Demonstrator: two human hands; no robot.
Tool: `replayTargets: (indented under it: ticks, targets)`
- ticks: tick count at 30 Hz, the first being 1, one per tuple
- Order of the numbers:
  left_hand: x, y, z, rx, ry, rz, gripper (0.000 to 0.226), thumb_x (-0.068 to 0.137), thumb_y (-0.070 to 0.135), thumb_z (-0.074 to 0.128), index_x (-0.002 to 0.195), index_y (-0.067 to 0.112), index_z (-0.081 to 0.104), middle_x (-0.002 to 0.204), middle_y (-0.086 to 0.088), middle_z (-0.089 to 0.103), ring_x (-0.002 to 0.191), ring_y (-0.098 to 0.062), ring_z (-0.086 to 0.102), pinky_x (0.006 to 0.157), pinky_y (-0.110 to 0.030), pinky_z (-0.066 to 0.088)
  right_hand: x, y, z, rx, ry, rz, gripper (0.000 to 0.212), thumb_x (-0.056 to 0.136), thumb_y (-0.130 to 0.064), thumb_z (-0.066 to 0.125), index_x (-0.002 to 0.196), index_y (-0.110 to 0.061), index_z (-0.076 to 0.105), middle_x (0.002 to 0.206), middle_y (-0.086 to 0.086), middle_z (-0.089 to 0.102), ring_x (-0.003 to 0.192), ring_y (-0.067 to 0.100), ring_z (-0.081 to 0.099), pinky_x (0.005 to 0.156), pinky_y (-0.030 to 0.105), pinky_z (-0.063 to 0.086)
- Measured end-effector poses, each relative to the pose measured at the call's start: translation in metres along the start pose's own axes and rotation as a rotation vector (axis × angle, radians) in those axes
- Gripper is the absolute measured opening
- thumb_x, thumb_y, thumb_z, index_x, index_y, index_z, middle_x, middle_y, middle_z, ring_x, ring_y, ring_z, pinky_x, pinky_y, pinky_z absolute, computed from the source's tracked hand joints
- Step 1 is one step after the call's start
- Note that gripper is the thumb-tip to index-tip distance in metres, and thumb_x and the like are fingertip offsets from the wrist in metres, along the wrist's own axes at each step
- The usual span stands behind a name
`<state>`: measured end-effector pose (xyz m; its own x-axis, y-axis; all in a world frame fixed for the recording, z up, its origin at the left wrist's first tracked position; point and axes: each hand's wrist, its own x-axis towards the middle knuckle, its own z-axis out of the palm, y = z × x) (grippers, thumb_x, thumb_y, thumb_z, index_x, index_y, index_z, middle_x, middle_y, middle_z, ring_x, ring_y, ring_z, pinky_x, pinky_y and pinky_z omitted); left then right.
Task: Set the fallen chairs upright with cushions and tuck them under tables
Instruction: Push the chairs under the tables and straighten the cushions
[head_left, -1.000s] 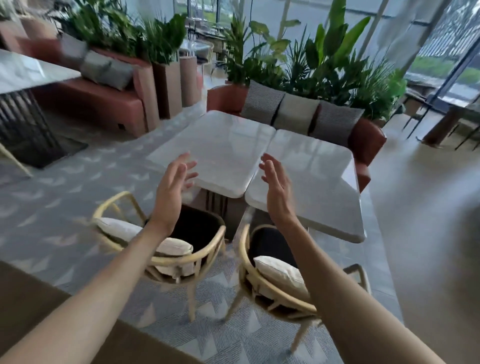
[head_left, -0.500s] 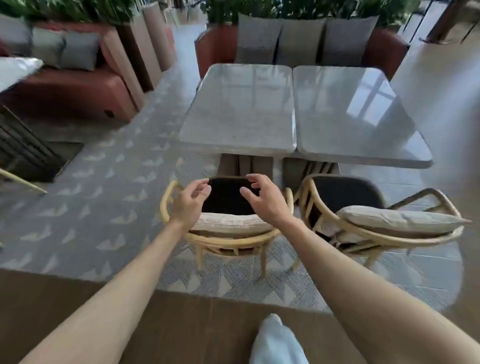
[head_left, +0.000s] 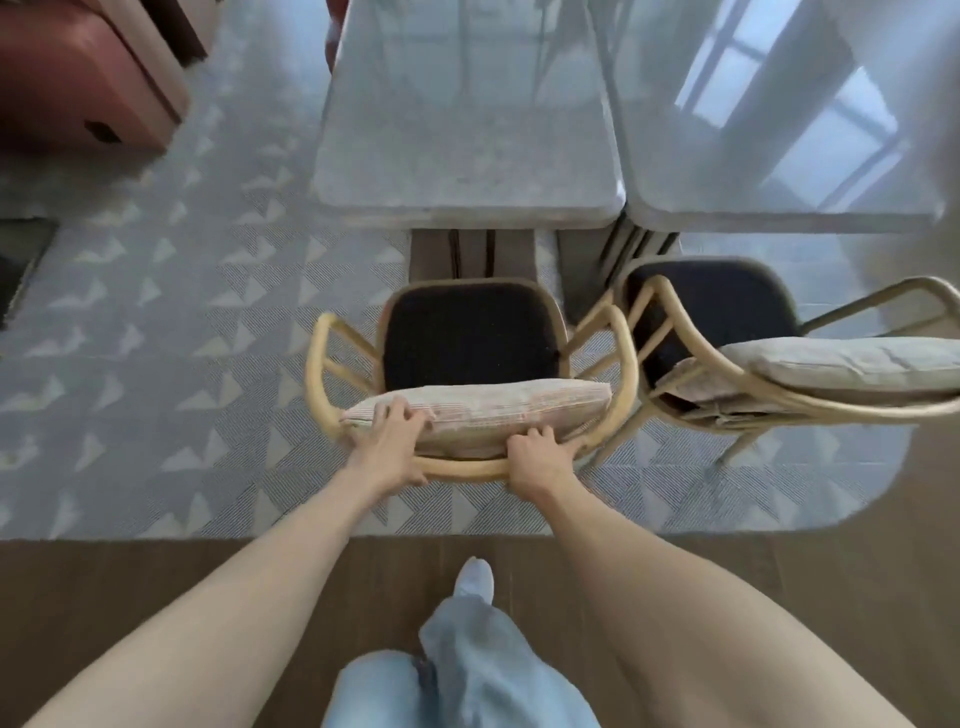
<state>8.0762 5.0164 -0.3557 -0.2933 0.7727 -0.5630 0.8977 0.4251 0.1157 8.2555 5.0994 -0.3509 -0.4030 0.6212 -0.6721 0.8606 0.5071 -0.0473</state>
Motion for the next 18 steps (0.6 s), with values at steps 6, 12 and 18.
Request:
replayTargets:
  ticks: [6, 12, 18]
  targets:
    - [-0.019, -0.01, 0.014, 0.353, 0.062, 0.131, 0.071, 0.084, 0.011, 0.074, 0.143, 0.019, 0.035, 0.139, -0.014, 0.035, 0.131, -0.032, 0.033, 0.09, -0.056, 0.053, -0.006, -0.003, -0.004, -0.077, 0.039, 0.001, 0.03, 0.092, -0.017, 0.07, 0.122, -0.015, 0.064, 0.121, 0.008, 0.068, 0.123, 0.033, 0.054, 0.105, 0.079, 0.027]
    - [-0.007, -0.019, 0.007, 0.454, 0.117, 0.286, 0.03, 0.093, 0.0, 0.054, 0.121, 0.009, 0.056, 0.136, -0.014, 0.044, 0.134, -0.036, 0.036, 0.075, -0.038, 0.059, -0.01, 0.0, 0.005, -0.109, 0.157, -0.033, 0.013, 0.092, -0.015, 0.067, 0.103, -0.017, 0.073, 0.104, 0.005, 0.075, 0.107, 0.031, 0.068, 0.103, 0.076, 0.033]
    - [0.022, -0.022, -0.007, 0.369, 0.177, 0.223, 0.019, 0.094, 0.006, 0.061, 0.113, 0.008, 0.061, 0.124, -0.009, 0.052, 0.129, -0.032, 0.044, 0.071, -0.039, 0.059, 0.016, 0.004, -0.016, -0.055, 0.178, -0.019, 0.014, 0.095, -0.01, 0.062, 0.099, -0.016, 0.074, 0.097, 0.004, 0.076, 0.103, 0.031, 0.069, 0.104, 0.08, 0.024]
